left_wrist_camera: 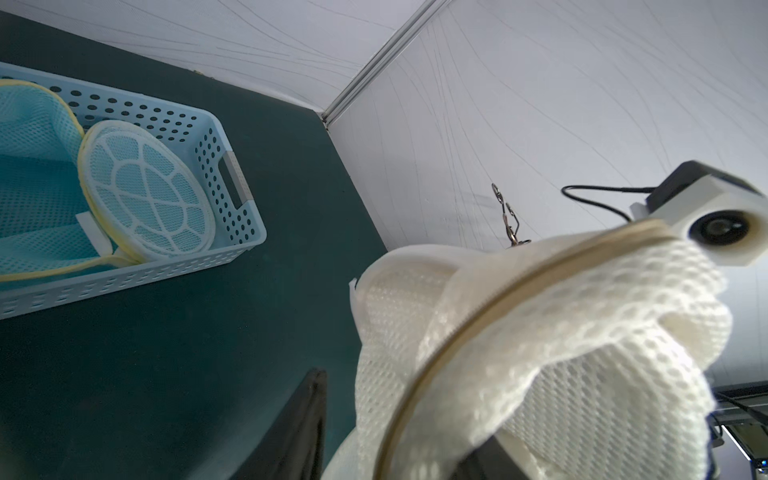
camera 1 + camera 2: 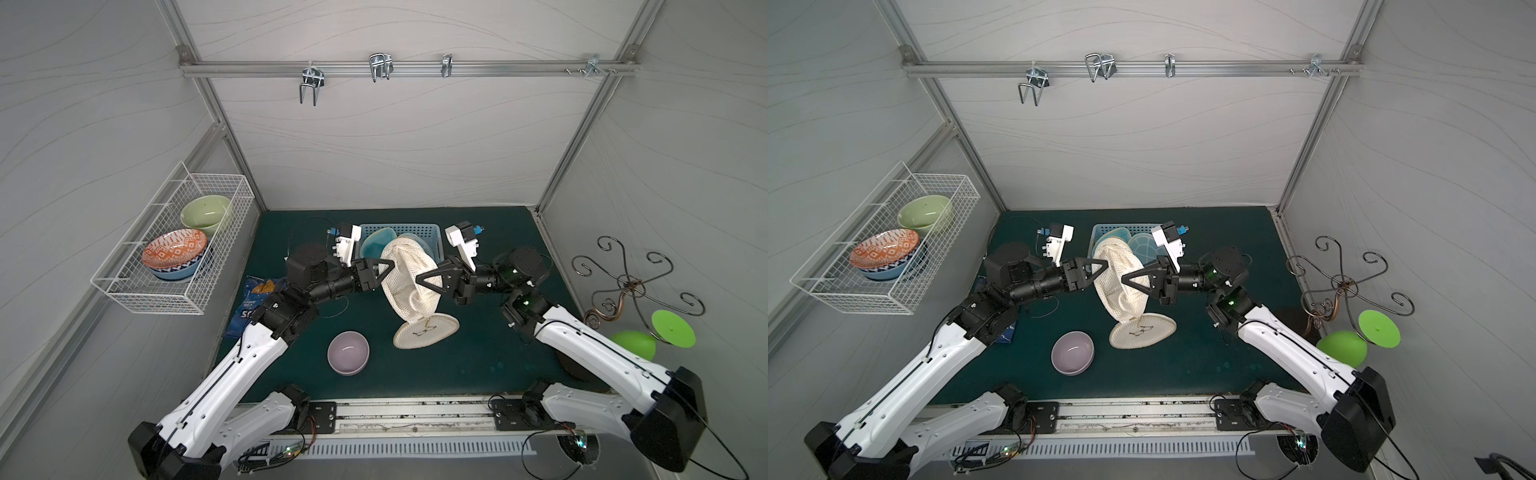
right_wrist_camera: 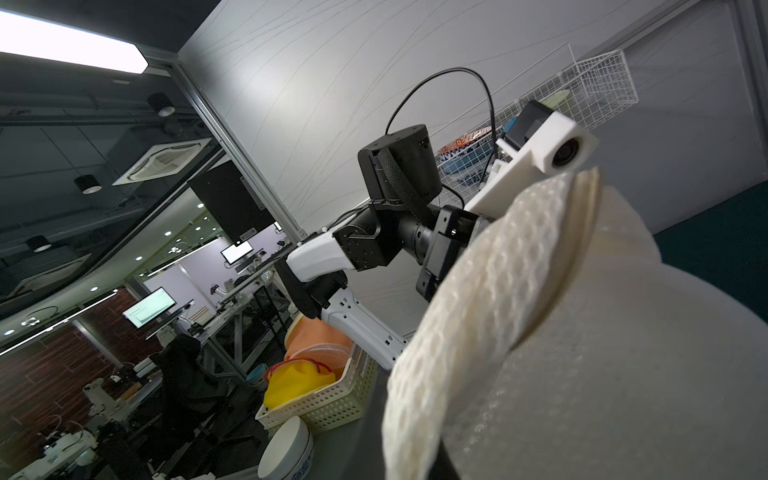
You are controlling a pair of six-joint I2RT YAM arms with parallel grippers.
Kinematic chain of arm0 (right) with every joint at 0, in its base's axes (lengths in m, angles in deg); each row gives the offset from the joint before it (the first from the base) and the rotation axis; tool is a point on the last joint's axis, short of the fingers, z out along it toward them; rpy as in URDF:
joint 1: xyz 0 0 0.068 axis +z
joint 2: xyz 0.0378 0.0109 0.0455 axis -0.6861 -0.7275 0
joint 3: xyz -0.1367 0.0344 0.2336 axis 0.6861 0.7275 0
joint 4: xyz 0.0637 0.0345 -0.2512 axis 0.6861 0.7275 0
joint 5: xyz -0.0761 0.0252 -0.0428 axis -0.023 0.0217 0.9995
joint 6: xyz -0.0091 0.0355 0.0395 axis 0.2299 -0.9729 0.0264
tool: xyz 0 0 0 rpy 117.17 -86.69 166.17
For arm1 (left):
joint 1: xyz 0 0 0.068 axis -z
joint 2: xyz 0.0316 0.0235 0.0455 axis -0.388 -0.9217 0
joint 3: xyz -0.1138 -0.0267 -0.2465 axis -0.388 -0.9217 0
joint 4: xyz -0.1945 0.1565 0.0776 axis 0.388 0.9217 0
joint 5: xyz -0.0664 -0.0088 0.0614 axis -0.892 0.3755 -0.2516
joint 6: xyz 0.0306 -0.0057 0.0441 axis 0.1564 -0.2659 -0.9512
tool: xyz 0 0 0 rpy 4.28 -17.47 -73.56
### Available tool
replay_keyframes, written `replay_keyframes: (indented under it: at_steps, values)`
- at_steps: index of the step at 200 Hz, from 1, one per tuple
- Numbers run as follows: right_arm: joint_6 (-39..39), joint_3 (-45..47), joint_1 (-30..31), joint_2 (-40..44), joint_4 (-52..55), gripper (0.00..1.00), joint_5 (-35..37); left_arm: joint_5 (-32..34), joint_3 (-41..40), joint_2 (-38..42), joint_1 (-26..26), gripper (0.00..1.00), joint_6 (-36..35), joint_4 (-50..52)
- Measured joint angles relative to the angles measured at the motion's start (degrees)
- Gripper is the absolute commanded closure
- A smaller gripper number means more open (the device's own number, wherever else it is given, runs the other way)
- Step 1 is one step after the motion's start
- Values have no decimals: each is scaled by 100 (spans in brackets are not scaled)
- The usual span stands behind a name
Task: Turn the laundry bag inside out
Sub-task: Turn over the laundry bag.
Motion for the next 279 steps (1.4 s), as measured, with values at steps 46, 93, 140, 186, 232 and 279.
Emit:
replay_keyframes:
  at_steps: [46,93,140,186,232,279]
  values:
    - [-778,85,181,-404,-1027,100,-376,-225,-85,-299,-138,60,396,-909]
    - [-758,332,315,-304,-914,100,-494,-702,-308,-313,-863,100,874,-1414]
    - [-608,455,756,-299,-649,100,-538,-876,321,-234,-887,100,535,-848]
    - [-363,-826,1082,-507,-337,100,-267,-1405,-151,-905,-560,100,693,-1711]
    - [-1036,-1014,1051,-798,-713,100,-188,-1425,-181,-1377,-446,100,691,-2299]
    - [-1180,-955,962,-726,-610,100,76,-1582,-214,-1742,-437,100,848,-3112]
